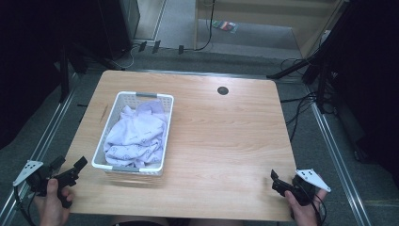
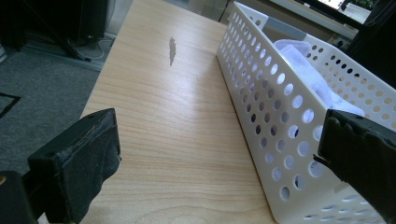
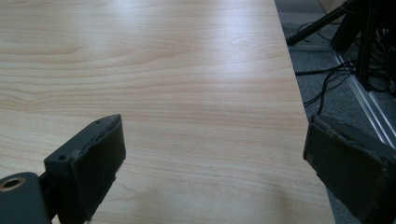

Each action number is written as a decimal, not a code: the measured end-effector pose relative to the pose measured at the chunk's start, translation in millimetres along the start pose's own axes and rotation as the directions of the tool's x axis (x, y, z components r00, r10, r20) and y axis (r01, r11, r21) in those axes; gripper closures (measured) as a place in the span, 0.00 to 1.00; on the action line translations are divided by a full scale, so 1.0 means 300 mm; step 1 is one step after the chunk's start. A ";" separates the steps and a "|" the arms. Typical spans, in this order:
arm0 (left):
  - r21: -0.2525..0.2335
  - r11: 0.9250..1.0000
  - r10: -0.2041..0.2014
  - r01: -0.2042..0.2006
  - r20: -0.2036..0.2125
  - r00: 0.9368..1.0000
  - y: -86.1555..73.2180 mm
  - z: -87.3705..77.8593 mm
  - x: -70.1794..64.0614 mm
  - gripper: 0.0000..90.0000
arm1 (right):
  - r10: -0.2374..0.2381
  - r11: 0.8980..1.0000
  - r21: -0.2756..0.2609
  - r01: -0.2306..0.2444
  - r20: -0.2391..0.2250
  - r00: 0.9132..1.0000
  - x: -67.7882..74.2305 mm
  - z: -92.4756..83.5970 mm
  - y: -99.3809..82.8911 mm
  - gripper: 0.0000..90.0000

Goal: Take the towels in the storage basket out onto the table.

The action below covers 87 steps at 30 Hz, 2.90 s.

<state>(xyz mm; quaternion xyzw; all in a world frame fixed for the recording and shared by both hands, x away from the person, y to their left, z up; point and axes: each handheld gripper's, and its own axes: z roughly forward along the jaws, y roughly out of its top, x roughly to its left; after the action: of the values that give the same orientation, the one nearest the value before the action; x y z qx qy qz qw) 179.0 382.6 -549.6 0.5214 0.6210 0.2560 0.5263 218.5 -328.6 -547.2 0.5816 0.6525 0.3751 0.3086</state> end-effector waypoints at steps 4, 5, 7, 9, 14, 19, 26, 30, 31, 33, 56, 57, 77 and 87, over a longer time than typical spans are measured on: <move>-0.004 1.000 -0.004 0.004 -0.003 1.000 -0.002 0.001 0.000 0.00 | -0.001 1.000 -0.018 0.001 -0.026 1.000 -0.001 -0.006 -0.003 0.06; -0.006 1.000 -0.003 0.003 -0.003 1.000 -0.003 0.001 -0.001 0.00 | -0.001 1.000 -0.015 0.001 -0.031 1.000 -0.001 -0.005 -0.002 0.06; -0.008 1.000 0.001 -0.001 -0.001 1.000 -0.004 0.001 -0.003 0.00 | -0.011 1.000 -0.019 0.010 -0.025 1.000 0.004 -0.008 -0.003 0.06; -0.022 1.000 0.005 -0.006 -0.011 1.000 -0.004 -0.004 -0.005 0.00 | -0.030 0.999 -0.041 0.030 -0.009 1.000 0.010 -0.012 -0.006 0.06; -0.013 1.000 0.014 -0.015 -0.024 1.000 0.004 -0.005 -0.007 0.00 | -0.044 0.995 -0.086 0.045 0.008 0.999 0.020 -0.024 -0.012 0.06; -0.008 0.999 0.031 -0.032 -0.071 0.997 0.055 -0.022 -0.029 0.00 | -0.051 0.993 -0.106 0.053 0.020 0.999 0.025 -0.028 -0.014 0.06; 0.032 0.995 0.093 -0.090 -0.105 0.990 0.125 -0.016 -0.115 0.00 | -0.044 0.993 -0.111 0.046 0.020 0.999 0.022 -0.028 -0.014 0.07; 0.072 0.991 0.115 -0.109 -0.088 0.990 0.153 0.003 -0.155 0.00 | -0.034 0.993 -0.111 0.035 0.015 0.999 0.019 -0.029 -0.014 0.07; 0.076 0.991 0.115 -0.109 -0.083 0.990 0.162 0.010 -0.164 0.00 | -0.034 0.993 -0.111 0.035 0.015 0.999 0.019 -0.029 -0.014 0.07; 0.100 0.988 0.125 -0.115 -0.093 0.988 0.181 0.024 -0.179 0.00 | -0.033 0.993 -0.110 0.035 0.014 0.999 0.019 -0.028 -0.014 0.08; 0.320 0.926 0.224 -0.201 -0.037 0.974 0.324 0.235 -0.372 0.00 | -0.021 0.995 -0.102 0.021 0.000 1.000 0.014 -0.026 -0.012 0.08; 0.338 0.918 0.232 -0.207 -0.035 0.972 0.329 0.249 -0.384 0.00 | -0.022 0.995 -0.100 0.021 -0.002 1.000 0.014 -0.026 -0.012 0.08; 0.611 0.760 0.297 -0.222 -0.022 0.955 0.316 0.464 -0.468 0.00 | -0.013 0.996 -0.092 0.013 -0.007 1.000 0.010 -0.025 -0.011 0.08; 0.686 0.695 0.352 -0.215 -0.064 0.934 0.298 0.548 -0.477 0.00 | -0.013 0.996 -0.091 0.012 -0.008 1.000 0.010 -0.024 -0.011 0.08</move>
<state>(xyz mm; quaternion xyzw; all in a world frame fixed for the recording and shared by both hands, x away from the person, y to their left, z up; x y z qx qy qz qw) 350.1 242.5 -468.7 0.7378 0.6300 0.1430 0.1958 210.1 -326.7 -546.1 0.5614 0.6395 0.4050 0.3344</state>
